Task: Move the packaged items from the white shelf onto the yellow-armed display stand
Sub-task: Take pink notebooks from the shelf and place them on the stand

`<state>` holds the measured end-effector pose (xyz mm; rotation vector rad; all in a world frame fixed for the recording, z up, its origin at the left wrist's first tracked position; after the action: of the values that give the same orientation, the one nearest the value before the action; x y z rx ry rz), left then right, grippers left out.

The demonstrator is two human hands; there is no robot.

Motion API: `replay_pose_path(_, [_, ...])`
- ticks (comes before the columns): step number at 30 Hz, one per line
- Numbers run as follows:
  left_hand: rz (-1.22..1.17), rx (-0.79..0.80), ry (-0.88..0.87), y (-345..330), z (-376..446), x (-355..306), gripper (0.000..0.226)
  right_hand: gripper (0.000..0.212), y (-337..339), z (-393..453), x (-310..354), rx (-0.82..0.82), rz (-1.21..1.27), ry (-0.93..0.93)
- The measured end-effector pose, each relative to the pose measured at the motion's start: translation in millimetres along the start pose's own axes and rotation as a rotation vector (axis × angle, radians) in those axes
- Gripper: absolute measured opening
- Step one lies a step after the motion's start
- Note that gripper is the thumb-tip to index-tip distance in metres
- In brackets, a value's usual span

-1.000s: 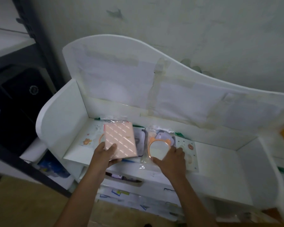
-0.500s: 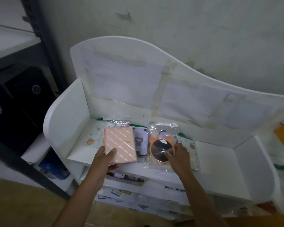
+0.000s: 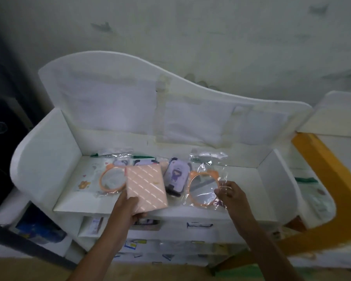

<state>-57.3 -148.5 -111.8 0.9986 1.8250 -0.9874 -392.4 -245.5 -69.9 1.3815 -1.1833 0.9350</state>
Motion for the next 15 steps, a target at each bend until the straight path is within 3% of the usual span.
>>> replay_pose_path(6, [0.083,0.007,0.002,-77.0,-24.0,9.3,0.022,0.022,82.4,-22.2,-2.8,-0.103,0.117,0.05])
replay_pose_path(15, [0.105,0.116,-0.077,-210.9,-96.2,24.1,0.022,0.023,236.0,-79.2,6.0,-0.22,0.082,0.184])
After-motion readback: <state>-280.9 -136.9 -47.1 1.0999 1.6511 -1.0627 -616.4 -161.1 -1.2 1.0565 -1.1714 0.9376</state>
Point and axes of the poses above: each hand's wrist, its own z-axis towards the middle knuckle, its own y-axis out of the back of the hand, x = y × z, the point moved 10 cm from there along z, towards the middle knuckle, and after that the axes turned 2 degrees about z, right-handed, at the moved point
